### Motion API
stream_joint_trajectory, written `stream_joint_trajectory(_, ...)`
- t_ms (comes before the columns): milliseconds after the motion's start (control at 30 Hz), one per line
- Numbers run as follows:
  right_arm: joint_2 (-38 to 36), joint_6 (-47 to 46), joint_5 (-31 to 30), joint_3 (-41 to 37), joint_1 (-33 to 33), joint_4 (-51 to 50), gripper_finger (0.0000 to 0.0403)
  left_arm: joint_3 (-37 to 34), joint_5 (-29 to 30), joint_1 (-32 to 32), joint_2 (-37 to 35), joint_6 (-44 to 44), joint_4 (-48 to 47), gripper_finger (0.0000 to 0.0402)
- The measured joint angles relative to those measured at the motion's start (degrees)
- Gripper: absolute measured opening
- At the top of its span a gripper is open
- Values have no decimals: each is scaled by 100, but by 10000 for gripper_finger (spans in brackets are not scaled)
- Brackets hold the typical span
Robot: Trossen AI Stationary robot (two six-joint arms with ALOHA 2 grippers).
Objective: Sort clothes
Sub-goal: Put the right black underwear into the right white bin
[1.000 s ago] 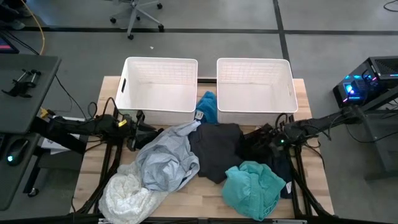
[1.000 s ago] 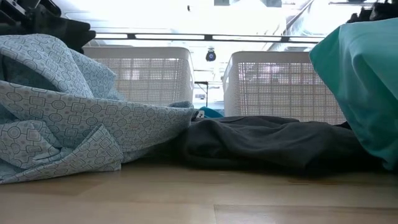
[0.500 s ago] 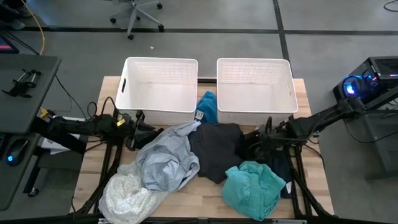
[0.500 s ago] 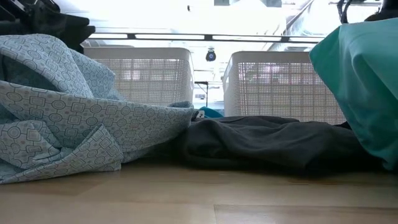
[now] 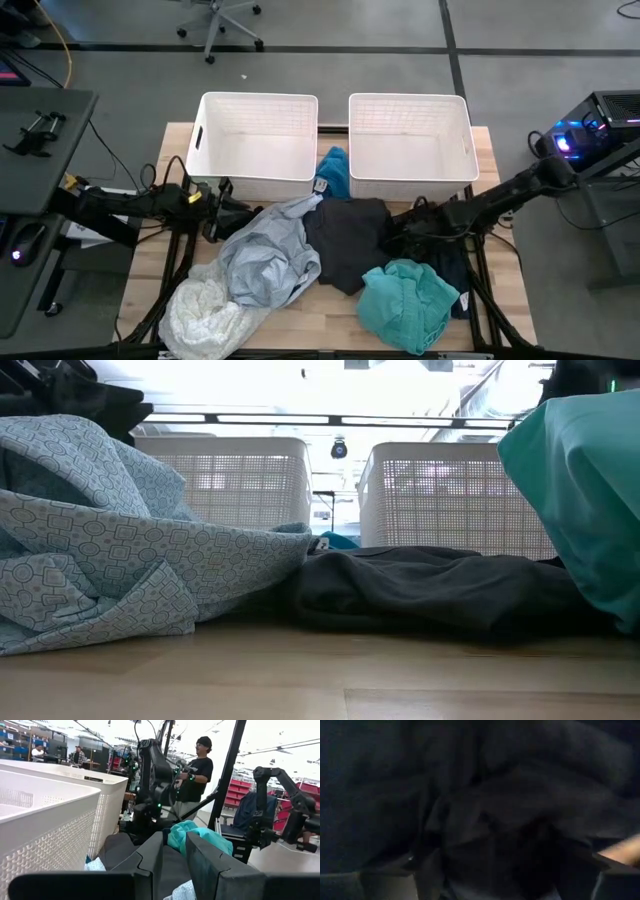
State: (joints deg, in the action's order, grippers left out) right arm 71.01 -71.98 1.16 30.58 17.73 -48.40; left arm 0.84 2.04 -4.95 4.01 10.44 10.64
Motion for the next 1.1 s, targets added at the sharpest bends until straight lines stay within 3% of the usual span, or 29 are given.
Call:
stream_joint_trajectory(167,246,-121,-172,-318,24,748,223,0,-6,-2,0,51,-168,72)
stream_joint_trajectory(367,260,-311,-1075,134,298,205,50,0,-2,-2,0,74,-153,72)
stream_joint_trajectory(433,268,-297,-1227,416,365,20,19,0,-2,-2,0,143,-163,72)
stream_joint_trajectory(600,272,-471,-1752,1549,582,-1109,37,0,4,-2,0,149,-163,72)
stream_joint_trajectory(767,263,-503,-2845,3095,921,-2504,13,0,13,-2,0,105,-10,72)
stream_joint_trajectory(967,257,633,-4898,5041,1117,-3370,16,0,13,-2,0,101,-2,72)
stream_joint_trajectory(1100,244,1797,-6258,6104,778,-3565,24,0,13,-2,0,129,-1,72)
